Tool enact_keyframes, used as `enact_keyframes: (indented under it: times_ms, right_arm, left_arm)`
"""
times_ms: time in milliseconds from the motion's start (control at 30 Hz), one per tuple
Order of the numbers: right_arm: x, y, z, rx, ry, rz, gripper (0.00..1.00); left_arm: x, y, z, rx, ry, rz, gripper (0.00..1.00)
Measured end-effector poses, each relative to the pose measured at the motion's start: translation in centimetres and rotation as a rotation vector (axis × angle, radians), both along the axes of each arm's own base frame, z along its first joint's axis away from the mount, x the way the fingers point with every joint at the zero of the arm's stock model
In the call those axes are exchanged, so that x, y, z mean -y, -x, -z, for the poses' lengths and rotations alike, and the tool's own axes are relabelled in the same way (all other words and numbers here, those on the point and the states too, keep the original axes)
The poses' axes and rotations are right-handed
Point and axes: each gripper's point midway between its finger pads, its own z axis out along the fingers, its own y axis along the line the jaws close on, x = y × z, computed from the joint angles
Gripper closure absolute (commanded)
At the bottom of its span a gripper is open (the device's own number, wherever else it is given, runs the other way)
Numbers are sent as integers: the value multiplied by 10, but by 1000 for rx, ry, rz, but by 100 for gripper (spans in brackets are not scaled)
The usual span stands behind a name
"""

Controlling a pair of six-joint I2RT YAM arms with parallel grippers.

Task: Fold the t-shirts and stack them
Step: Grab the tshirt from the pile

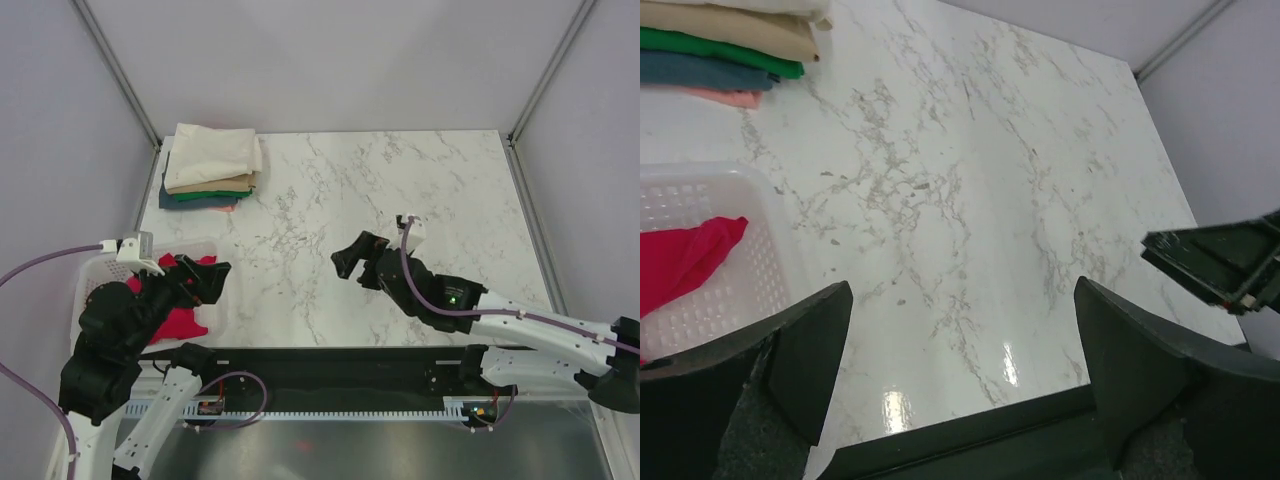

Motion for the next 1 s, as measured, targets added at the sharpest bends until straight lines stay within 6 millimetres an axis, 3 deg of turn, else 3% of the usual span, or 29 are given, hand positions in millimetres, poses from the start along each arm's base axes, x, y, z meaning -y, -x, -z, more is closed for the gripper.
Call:
enact_keyframes:
  times_ms: [200,333,433,533,600,667,767,867,1000]
  right_arm:
    - [53,18,28,-9,53,42,2]
    - [71,27,48,-32,90,46,2]
    - [74,29,53,-42,105,44,2]
    - [73,30,58,-53,119,37,2]
    - [72,30,61,-62,131,31,2]
    - [70,32,66,-77,143,17,2]
    - [67,35,70,-92,150,-5,2]
    - [65,38,71,-99,151,-25,2]
    - [66,41,76,-107,154,-34,2]
  left_arm:
    - [-29,-9,-4,99,4,-169,0]
    - [-43,-12,15,137,4,-253,1]
    - [-53,-30,30,5,-75,-332,0]
    - [-57,-67,45,-191,-182,-418,0]
    - [-61,-91,69,-333,-248,-479,0]
    - [-69,-100,100,-466,-296,-524,1]
    - [-110,-90,136,-613,-247,-665,3]
    - [-145,-76,149,-675,-194,-812,3]
    - [-154,-72,165,-704,-148,-854,3]
